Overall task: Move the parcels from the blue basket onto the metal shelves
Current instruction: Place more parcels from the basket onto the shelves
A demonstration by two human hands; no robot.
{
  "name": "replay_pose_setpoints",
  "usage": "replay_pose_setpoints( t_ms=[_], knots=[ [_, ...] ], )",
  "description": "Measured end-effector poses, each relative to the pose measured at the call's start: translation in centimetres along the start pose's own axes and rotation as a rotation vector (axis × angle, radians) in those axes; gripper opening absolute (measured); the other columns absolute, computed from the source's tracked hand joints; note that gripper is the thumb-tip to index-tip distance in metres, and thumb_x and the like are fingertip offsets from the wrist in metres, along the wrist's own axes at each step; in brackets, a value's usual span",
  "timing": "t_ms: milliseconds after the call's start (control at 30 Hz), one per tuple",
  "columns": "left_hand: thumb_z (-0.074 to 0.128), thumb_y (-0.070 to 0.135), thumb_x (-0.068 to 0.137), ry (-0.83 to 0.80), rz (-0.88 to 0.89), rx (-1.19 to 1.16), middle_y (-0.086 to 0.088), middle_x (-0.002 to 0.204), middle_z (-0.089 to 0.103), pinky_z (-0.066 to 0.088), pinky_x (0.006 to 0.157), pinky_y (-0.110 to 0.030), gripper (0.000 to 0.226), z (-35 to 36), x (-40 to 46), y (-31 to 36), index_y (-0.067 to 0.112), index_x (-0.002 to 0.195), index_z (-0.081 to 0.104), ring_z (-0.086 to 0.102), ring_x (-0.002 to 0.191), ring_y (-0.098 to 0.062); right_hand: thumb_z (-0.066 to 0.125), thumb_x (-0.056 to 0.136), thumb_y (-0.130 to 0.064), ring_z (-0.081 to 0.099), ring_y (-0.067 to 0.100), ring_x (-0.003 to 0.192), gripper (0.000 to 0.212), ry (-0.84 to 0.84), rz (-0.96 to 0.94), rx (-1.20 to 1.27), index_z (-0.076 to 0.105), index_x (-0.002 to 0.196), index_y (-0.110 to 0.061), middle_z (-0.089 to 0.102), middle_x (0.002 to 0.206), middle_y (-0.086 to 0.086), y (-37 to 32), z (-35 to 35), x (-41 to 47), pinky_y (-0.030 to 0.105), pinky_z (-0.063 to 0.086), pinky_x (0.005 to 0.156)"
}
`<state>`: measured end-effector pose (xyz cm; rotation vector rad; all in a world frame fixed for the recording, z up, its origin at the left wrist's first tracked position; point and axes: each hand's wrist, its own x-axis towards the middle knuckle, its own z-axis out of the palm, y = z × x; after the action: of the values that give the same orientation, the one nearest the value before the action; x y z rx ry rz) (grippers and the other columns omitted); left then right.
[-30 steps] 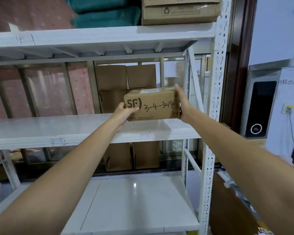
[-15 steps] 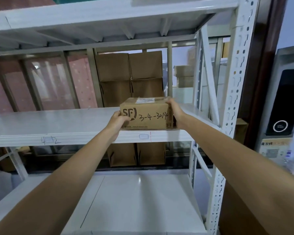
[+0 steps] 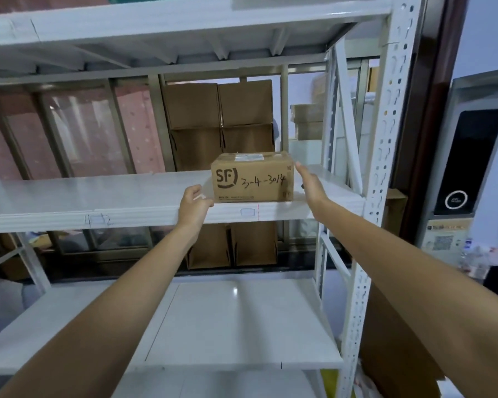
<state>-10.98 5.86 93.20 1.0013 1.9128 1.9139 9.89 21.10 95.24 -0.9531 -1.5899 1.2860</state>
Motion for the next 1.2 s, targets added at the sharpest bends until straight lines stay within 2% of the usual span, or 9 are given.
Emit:
replay_pose_setpoints(
  t_ms=[200, 467, 633, 733, 833, 933, 1000, 1067, 1200],
  knots=[
    [0.058, 0.001, 0.082, -0.065, -0.072, -0.003, -0.009, 0.126, 0.058, 0.037, 0.088, -0.024, 0.037, 0.2, -7.4, -5.1, 0.007, 0.119, 0.055, 0.052, 0.11, -0.017, 0.046, 0.09, -0.063, 0.049, 0.022, 0.12, 0.064, 0.16, -0.058, -0.103, 0.042, 0.139, -0.021, 0.05, 0.14, 0.004, 6.0, -1.6, -8.2, 0.033, 0.035, 0.093],
    [0.059, 0.015, 0.087, -0.432, -0.365, 0.144, -0.002, 0.117, 0.055, 0.036, 0.084, -0.028, 0.027, 4.2, -16.5, -16.6, 0.018, 0.114, 0.058, 0.051, 0.108, -0.019, 0.049, 0.086, -0.068, 0.045, 0.027, 0.129, 0.074, -0.15, 0.295, -0.363, 0.043, 0.139, -0.018, 0.045, 0.144, 0.005, 21.4, -5.2, -15.6, 0.038, 0.035, 0.104],
    [0.059, 0.016, 0.087, -0.56, -0.562, 0.229, -0.003, 0.115, 0.054, 0.04, 0.078, -0.025, 0.033, 6.6, -23.1, -27.8, 0.013, 0.12, 0.057, 0.05, 0.101, -0.015, 0.048, 0.079, -0.076, 0.034, 0.032, 0.139, 0.088, -0.305, 0.55, -0.472, 0.037, 0.146, -0.021, 0.037, 0.153, 0.008, 34.7, -7.4, -19.5, 0.05, 0.028, 0.114],
    [0.058, 0.019, 0.089, -0.579, -0.676, 0.316, -0.002, 0.117, 0.05, 0.039, 0.092, -0.03, 0.034, 7.5, -26.9, -34.9, 0.013, 0.122, 0.053, 0.049, 0.11, -0.02, 0.049, 0.084, -0.07, 0.03, 0.028, 0.142, 0.084, -0.335, 0.631, -0.506, 0.037, 0.148, -0.017, 0.033, 0.156, 0.006, 42.2, -7.7, -21.9, 0.042, 0.026, 0.115],
    [0.059, 0.016, 0.089, -0.58, -0.724, 0.352, -0.003, 0.094, 0.051, 0.038, 0.083, -0.032, 0.005, 8.1, -30.2, -42.7, 0.018, 0.086, 0.056, 0.051, 0.088, -0.019, 0.051, 0.084, -0.069, 0.033, 0.029, 0.14, 0.083, -0.369, 0.716, -0.474, 0.034, 0.149, -0.019, 0.034, 0.154, 0.005, 49.7, -7.2, -24.3, 0.033, 0.029, 0.106],
    [0.058, 0.01, 0.091, -0.575, -0.771, 0.403, 0.0, 0.072, 0.039, 0.034, 0.073, -0.031, 0.029, 8.9, -32.1, -51.3, 0.017, 0.067, 0.043, 0.042, 0.066, -0.015, 0.056, 0.084, -0.066, 0.037, 0.029, 0.137, 0.077, -0.406, 0.761, -0.423, 0.041, 0.142, -0.017, 0.039, 0.148, 0.003, 57.6, -5.7, -25.9, 0.039, 0.033, 0.109],
    [0.057, 0.007, 0.091, -0.57, -0.819, 0.421, 0.0, 0.072, 0.04, 0.04, 0.079, -0.034, 0.026, 9.1, -33.2, -57.3, 0.017, 0.071, 0.045, 0.043, 0.065, -0.013, 0.056, 0.082, -0.068, 0.041, 0.029, 0.133, 0.072, -0.425, 0.772, -0.426, 0.045, 0.133, -0.018, 0.044, 0.139, 0.001, 62.9, -4.0, -26.7, 0.043, 0.035, 0.107],
    [0.06, 0.013, 0.088, -0.525, -0.829, 0.406, 0.002, 0.08, 0.051, 0.047, 0.088, -0.036, 0.009, 9.0, -34.5, -63.6, 0.015, 0.087, 0.051, 0.051, 0.072, -0.013, 0.053, 0.081, -0.072, 0.04, 0.029, 0.134, 0.079, -0.455, 0.781, -0.452, 0.042, 0.139, -0.02, 0.042, 0.145, 0.002, 68.4, -2.0, -27.4, 0.044, 0.034, 0.107],
    [0.059, 0.019, 0.09, -0.499, -0.815, 0.454, 0.003, 0.075, 0.049, 0.045, 0.076, -0.032, 0.015, 9.5, -36.4, -75.3, 0.019, 0.077, 0.05, 0.047, 0.065, -0.008, 0.052, 0.078, -0.077, 0.036, 0.03, 0.139, 0.092, -0.524, 0.758, -0.463, 0.028, 0.149, -0.024, 0.032, 0.155, 0.003, 79.6, 2.7, -28.1, 0.044, 0.033, 0.108]
  ],
)
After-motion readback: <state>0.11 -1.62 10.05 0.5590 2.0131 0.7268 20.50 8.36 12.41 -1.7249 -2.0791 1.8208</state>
